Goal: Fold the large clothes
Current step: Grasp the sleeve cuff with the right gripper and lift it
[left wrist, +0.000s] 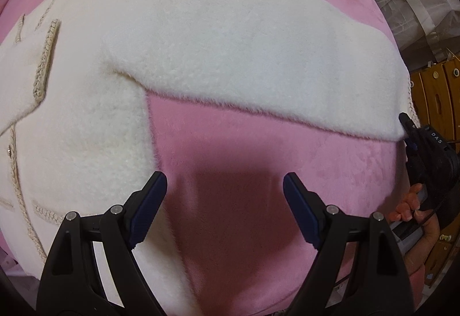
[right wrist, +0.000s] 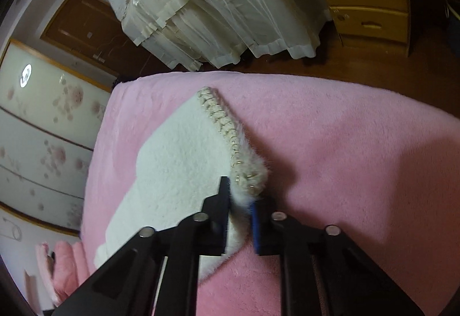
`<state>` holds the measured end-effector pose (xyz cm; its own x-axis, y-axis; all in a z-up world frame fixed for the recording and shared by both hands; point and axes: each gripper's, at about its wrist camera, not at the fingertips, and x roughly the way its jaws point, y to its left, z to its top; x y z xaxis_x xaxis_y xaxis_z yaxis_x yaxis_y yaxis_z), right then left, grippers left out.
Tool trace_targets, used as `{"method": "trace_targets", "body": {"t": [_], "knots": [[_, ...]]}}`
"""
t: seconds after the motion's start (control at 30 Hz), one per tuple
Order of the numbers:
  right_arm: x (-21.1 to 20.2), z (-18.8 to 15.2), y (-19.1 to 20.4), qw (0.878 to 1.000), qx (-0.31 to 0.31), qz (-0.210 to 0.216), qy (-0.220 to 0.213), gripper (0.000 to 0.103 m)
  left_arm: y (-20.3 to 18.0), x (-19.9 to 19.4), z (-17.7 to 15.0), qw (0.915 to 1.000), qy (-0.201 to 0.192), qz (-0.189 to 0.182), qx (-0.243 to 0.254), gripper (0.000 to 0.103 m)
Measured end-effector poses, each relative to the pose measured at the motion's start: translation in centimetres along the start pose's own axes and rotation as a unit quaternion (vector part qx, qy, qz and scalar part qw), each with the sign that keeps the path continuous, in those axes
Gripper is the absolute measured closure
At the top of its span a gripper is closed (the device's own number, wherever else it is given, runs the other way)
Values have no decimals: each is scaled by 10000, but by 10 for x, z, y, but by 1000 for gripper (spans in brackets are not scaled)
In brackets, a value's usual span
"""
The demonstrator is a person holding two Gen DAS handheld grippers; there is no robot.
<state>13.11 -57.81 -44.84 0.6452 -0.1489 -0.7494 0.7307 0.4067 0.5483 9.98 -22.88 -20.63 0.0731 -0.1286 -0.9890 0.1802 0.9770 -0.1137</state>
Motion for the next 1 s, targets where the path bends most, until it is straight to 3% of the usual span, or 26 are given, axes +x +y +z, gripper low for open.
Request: {"method": "trace_targets", "body": {"t": [0.17,0.5,0.67,0.77,1.0], "knots": [[-7,-6,24,9994,-216,-244,-92,95,15,3,3,9999,72,9,-147,22],[-76,-22,99,9936,-850,47,-741,95,100,-33,-17,9977,-262,-56,-622,22],[-115,-43,175,9845,-1344,473,-1024,95,172,-62,-37,9935,-549,-169,-983,22],[-131,-70,231,9778,-1631,796,-1048,95,237,-92,-59,9913,-744,-97,-1078,22],[-144,-174,373,9591,-2437,989,-1050,95,354,-127,-89,9887,-815,60,-1253,22]]}}
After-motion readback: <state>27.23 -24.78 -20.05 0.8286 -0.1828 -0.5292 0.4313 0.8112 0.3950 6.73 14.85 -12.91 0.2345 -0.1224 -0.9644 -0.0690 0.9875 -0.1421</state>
